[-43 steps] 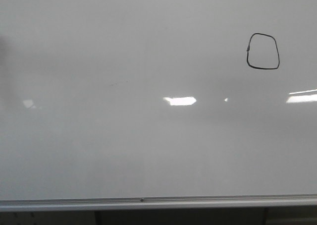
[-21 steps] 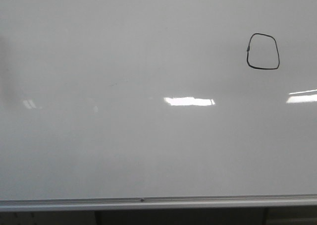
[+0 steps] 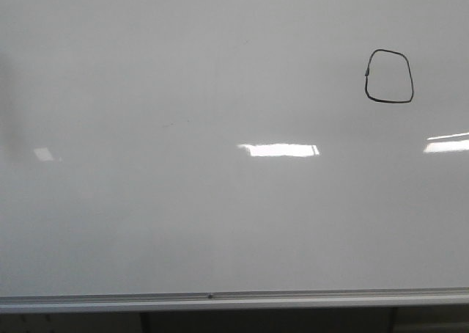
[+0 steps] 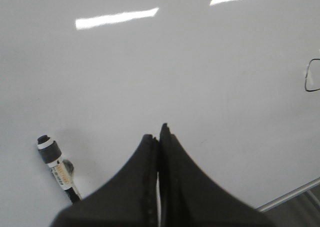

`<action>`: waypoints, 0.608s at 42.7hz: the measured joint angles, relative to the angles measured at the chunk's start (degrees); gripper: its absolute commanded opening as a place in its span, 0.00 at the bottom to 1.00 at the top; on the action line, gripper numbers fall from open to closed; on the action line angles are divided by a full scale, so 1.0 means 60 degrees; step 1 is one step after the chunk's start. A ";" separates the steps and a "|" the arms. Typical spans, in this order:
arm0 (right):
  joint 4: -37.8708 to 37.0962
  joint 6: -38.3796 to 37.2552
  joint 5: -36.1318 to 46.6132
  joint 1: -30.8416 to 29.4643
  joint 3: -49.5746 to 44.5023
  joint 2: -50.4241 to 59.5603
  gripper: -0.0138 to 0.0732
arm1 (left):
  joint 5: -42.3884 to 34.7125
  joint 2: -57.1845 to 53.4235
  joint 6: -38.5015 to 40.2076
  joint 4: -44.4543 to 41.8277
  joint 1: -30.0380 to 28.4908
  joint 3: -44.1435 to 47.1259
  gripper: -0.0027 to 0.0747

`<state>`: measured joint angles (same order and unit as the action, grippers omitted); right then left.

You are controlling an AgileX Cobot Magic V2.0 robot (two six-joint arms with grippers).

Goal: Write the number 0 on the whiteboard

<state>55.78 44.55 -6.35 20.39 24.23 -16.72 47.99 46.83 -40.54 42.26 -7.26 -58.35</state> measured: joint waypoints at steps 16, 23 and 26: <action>0.0000 0.0000 0.0020 0.0000 0.0000 0.0000 0.08 | -0.0244 -0.4386 -0.0473 0.1075 0.0000 0.2483 0.01; 0.0000 0.0000 0.0020 0.0000 0.0000 0.0000 0.08 | -0.0057 -0.6430 -0.0477 0.1186 0.0000 0.3183 0.01; 0.0000 0.0000 0.0020 0.0000 0.0000 0.0000 0.08 | 0.0103 -0.7093 -0.0477 0.1204 0.0000 0.3310 0.01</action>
<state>55.78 44.55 -6.22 20.39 24.23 -16.72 48.61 4.27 -43.40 49.49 -7.26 -38.50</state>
